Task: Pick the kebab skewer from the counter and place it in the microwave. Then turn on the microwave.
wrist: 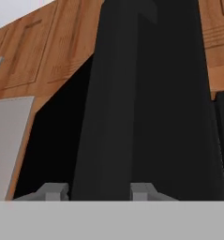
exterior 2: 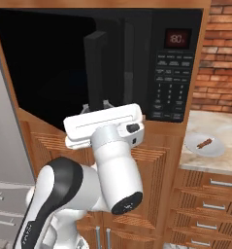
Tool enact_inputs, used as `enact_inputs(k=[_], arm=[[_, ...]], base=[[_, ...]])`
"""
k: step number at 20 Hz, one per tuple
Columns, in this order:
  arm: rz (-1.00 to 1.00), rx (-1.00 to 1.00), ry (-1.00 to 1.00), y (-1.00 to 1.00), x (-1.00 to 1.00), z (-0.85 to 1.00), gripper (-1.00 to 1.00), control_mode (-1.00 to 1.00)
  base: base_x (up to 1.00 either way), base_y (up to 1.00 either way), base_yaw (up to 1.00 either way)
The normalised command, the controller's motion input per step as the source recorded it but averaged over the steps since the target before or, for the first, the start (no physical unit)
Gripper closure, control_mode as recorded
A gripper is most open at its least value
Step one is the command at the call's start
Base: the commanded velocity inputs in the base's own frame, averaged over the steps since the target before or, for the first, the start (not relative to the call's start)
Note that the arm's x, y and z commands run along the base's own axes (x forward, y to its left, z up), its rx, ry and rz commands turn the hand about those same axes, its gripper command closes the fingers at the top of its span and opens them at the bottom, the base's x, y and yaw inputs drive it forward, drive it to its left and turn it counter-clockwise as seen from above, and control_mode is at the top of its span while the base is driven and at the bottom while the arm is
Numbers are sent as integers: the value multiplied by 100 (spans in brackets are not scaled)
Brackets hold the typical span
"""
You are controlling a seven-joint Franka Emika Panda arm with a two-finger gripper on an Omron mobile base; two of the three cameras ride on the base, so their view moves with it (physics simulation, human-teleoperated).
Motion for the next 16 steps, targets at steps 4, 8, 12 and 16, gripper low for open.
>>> enact_inputs(k=[4, 8, 12, 16], arm=[[7, 0, 0, 5, -40, 0, 100, -100], [5, 0, 0, 8, -26, 0, 100, -100], [7, 0, 1, 15, -37, 0, 100, -100], [4, 0, 1, 6, -21, 0, 100, -100]], base=[[0, 0, 0], [0, 0, 0], [0, 0, 0], [0, 0, 0]])
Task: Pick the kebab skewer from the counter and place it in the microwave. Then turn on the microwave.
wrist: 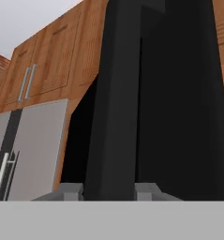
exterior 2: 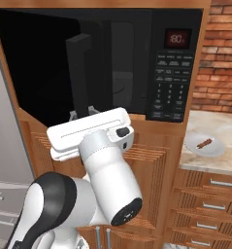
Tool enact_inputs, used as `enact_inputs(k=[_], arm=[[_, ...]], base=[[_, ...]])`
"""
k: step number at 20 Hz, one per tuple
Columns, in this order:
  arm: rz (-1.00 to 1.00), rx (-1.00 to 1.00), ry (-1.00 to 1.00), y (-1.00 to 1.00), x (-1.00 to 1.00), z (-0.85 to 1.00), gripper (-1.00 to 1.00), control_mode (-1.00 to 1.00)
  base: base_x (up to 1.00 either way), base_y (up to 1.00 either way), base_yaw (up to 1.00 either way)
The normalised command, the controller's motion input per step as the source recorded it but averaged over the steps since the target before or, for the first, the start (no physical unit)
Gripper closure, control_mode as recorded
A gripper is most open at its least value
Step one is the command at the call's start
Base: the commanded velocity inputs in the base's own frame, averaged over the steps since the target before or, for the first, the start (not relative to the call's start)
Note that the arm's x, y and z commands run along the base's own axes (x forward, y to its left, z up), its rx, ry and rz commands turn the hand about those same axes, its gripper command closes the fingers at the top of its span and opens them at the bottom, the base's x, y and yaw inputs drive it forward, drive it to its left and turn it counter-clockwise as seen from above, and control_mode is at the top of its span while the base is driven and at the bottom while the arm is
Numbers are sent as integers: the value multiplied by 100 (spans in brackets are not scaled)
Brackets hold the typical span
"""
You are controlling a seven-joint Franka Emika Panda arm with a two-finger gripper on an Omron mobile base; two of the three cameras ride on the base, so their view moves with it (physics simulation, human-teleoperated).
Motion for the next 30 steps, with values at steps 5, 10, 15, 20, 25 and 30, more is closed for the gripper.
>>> enact_inputs(k=[5, 10, 15, 20, 25, 30], arm=[[0, 0, 0, 0, 0, 0, -100, -100], [0, 0, 0, 0, -1, 0, -100, -100], [0, 0, 0, -3, -12, 0, -100, -100], [0, 0, -3, -30, -31, 0, -100, -100], [6, 0, -4, -60, -29, 0, -100, -100], [18, 0, 0, -61, -1, 0, -100, -100]], base=[[0, 0, 0], [0, 0, 0], [0, 0, 0], [0, 0, 0], [0, 0, 0], [0, 0, 0]])
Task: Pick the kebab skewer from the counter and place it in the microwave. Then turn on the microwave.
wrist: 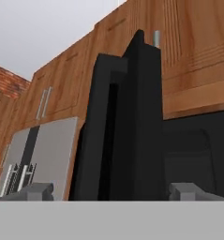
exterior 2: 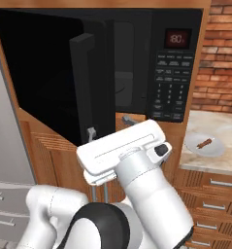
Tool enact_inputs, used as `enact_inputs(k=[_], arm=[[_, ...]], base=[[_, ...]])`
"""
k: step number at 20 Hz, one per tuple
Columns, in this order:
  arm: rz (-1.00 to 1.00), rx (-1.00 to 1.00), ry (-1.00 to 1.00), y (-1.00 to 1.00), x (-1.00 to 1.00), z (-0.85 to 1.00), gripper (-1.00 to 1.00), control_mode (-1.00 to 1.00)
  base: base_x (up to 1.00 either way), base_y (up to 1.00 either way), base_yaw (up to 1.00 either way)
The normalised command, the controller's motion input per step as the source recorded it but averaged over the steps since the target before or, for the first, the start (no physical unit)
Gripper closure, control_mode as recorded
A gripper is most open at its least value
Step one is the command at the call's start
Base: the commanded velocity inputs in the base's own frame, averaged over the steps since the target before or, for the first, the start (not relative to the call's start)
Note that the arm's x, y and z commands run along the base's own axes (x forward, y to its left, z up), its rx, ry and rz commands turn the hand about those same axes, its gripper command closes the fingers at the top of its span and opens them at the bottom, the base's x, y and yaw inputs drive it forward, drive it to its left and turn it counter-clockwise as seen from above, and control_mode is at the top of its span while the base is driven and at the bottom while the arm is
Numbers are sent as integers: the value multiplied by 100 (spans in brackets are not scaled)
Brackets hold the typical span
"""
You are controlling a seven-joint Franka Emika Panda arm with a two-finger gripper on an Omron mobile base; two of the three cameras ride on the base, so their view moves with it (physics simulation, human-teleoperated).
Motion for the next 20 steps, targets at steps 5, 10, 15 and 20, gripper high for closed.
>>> enact_inputs(k=[5, 10, 15, 20], arm=[[30, 0, 0, -45, 2, -2, -100, -100], [35, 0, 0, -27, 8, -5, -100, -100], [30, 0, 0, -12, 6, -9, -100, -100], [12, -7, -1, 0, 14, -6, -100, -100]], base=[[0, 0, 0], [0, 0, 0], [0, 0, 0], [0, 0, 0]])
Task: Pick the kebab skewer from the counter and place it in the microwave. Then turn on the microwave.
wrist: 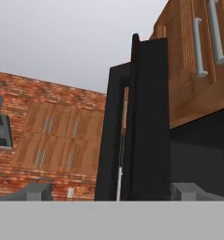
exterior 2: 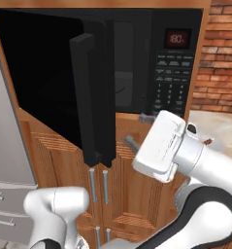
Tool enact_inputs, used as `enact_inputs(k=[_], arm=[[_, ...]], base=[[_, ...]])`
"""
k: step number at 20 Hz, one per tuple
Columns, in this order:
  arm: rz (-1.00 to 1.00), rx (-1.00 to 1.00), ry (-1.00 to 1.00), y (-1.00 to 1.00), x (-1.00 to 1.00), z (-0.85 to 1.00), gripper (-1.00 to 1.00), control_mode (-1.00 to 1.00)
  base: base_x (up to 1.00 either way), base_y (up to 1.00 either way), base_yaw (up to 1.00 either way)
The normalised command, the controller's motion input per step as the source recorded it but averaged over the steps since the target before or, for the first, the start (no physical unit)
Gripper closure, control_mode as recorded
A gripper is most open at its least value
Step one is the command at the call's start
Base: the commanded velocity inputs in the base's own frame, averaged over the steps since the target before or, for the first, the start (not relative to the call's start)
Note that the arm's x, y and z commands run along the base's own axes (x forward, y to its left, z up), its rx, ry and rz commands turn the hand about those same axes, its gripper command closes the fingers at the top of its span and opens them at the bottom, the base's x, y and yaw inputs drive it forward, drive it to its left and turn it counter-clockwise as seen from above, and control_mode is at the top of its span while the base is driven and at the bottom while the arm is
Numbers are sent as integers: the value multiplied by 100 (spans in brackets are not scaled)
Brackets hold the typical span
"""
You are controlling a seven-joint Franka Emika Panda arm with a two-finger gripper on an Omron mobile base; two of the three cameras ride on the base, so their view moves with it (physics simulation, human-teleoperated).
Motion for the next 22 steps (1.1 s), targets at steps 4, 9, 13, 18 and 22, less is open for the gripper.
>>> enact_inputs(k=[4, 9, 13, 18, 22], arm=[[6, -7, -1, 0, 28, -5, -100, -100], [3, -3, 0, 0, 40, -8, -100, -100], [3, -1, 0, -3, 44, -7, -100, -100], [5, -1, 0, 0, 41, 0, -100, -100], [3, -1, 0, 3, 33, 0, -100, -100]], base=[[0, 0, 0], [0, 0, 0], [0, 0, 0], [0, 0, 0], [0, 0, 0]])
